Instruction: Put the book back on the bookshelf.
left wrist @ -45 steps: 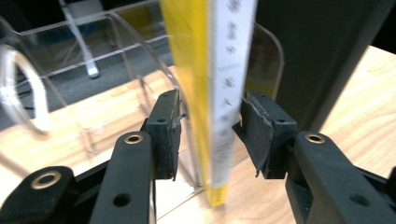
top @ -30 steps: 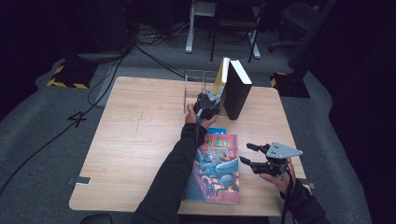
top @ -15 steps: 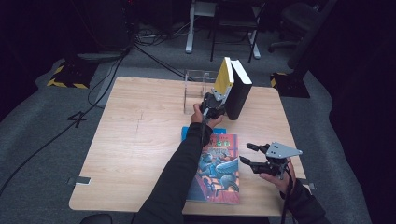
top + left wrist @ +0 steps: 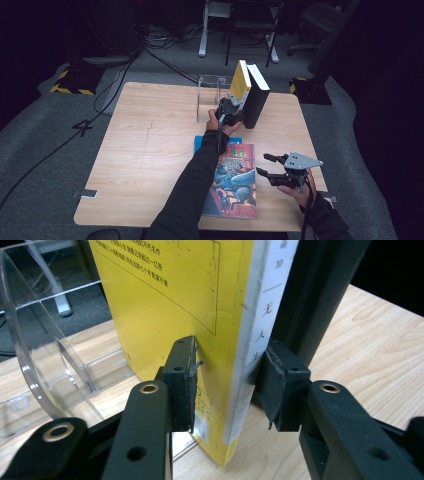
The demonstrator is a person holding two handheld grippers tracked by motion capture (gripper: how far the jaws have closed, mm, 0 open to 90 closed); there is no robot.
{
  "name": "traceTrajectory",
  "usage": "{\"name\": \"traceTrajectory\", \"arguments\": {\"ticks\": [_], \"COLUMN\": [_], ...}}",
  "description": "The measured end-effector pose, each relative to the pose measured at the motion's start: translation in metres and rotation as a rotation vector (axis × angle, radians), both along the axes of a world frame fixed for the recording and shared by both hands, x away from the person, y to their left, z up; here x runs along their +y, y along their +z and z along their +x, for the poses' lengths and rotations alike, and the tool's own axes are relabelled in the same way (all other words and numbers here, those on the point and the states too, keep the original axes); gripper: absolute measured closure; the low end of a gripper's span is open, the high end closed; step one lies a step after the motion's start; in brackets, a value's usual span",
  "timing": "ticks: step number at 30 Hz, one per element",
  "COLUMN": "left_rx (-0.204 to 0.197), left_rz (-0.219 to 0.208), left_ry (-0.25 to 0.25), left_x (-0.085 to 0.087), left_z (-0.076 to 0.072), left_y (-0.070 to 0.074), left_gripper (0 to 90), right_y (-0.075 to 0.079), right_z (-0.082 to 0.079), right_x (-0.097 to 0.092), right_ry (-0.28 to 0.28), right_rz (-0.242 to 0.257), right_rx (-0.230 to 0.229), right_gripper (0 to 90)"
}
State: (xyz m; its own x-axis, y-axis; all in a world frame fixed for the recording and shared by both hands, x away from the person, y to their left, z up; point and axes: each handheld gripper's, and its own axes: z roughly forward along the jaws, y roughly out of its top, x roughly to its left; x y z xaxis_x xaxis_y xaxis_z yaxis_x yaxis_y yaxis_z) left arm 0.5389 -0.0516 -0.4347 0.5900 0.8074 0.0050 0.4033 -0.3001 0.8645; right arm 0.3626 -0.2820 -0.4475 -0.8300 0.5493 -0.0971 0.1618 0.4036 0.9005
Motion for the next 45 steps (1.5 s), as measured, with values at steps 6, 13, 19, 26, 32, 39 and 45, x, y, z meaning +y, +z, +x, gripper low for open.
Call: {"name": "traceTrajectory", "arguments": {"ticks": [6, 13, 19, 26, 32, 39, 45], "left_rx": [-0.002, -0.026, -0.018, -0.020, -0.026, -0.039, -0.038], "left_rz": [0.003, 0.043, 0.045, 0.077, 0.088, 0.088, 0.093], "left_ry": [-0.012, -0.029, -0.018, -0.035, -0.065, -0.094, -0.116], "left_x": [0.005, 0.017, 0.036, 0.060, 0.084, 0.112, 0.129], "left_z": [-0.005, -0.014, -0.017, -0.031, -0.048, -0.073, -0.091], "left_y": [0.003, 0.014, 0.015, 0.016, 0.017, 0.018, 0.018], "left_gripper": [60.7, 57.1, 53.5, 48.0, 43.7, 41.8, 40.3], "right_y": [0.001, 0.001, 0.001, 0.001, 0.001, 0.001, 0.001], "right_z": [-0.001, 0.000, -0.001, -0.001, -0.001, -0.003, -0.004], "right_x": [0.000, 0.000, 0.001, 0.001, 0.002, 0.006, 0.010], "right_ry": [-0.001, -0.004, -0.002, -0.003, 0.005, 0.005, 0.014], "right_rz": [-0.004, -0.007, -0.008, -0.014, -0.015, -0.026, -0.037], "right_rx": [-0.004, 0.000, 0.003, 0.004, 0.017, 0.030, 0.042], "right_gripper": [40.3, 40.3, 39.8, 39.4, 38.5, 35.3, 34.5]}}
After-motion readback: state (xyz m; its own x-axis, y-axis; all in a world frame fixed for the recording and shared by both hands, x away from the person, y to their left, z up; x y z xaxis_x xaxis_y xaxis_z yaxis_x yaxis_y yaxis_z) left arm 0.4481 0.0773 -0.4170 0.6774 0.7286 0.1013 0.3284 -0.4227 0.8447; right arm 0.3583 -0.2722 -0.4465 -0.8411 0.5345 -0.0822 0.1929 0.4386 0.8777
